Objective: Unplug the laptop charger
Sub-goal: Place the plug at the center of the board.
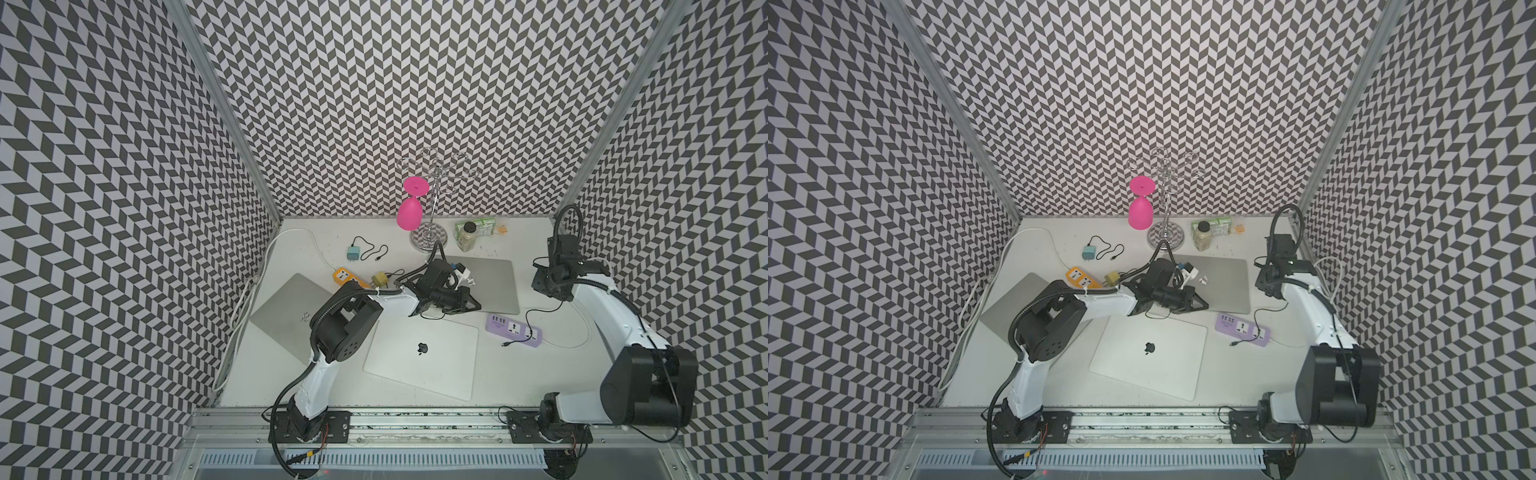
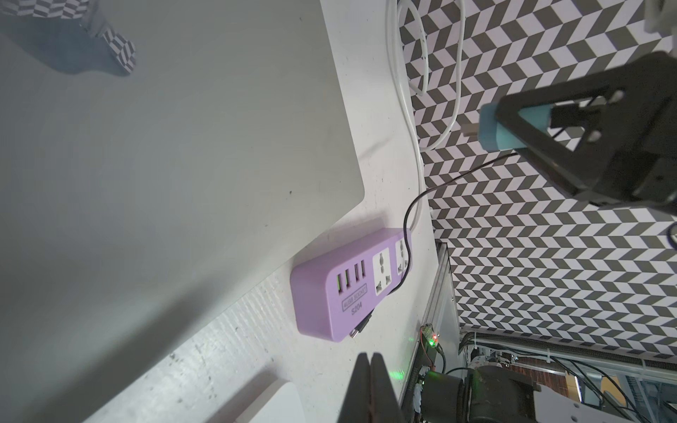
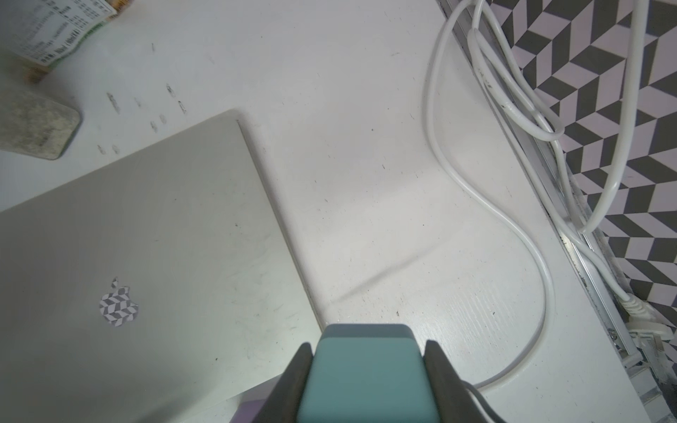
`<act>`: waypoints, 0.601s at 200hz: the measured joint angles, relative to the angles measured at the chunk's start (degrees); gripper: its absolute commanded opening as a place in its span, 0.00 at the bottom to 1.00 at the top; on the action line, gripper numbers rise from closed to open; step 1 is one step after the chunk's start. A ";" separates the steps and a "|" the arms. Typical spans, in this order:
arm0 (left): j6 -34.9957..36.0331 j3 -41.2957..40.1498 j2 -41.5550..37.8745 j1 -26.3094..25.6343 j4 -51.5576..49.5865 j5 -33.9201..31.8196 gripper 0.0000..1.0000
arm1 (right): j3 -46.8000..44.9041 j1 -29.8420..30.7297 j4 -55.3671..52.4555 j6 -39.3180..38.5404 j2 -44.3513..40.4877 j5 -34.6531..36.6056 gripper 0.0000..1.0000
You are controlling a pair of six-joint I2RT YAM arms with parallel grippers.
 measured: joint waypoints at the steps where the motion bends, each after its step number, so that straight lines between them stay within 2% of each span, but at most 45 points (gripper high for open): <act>1: 0.00 -0.04 -0.04 0.00 0.02 -0.02 0.00 | 0.24 -0.11 -0.17 -0.13 0.33 -0.17 0.30; 72: -0.44 -3.91 -3.17 0.15 2.58 0.63 0.00 | 6.78 -1.42 -4.31 -3.43 14.93 -6.71 0.31; 120: -0.44 -3.91 -3.17 0.92 2.60 0.83 0.00 | 8.15 -1.44 -5.46 -4.26 18.75 -8.66 0.32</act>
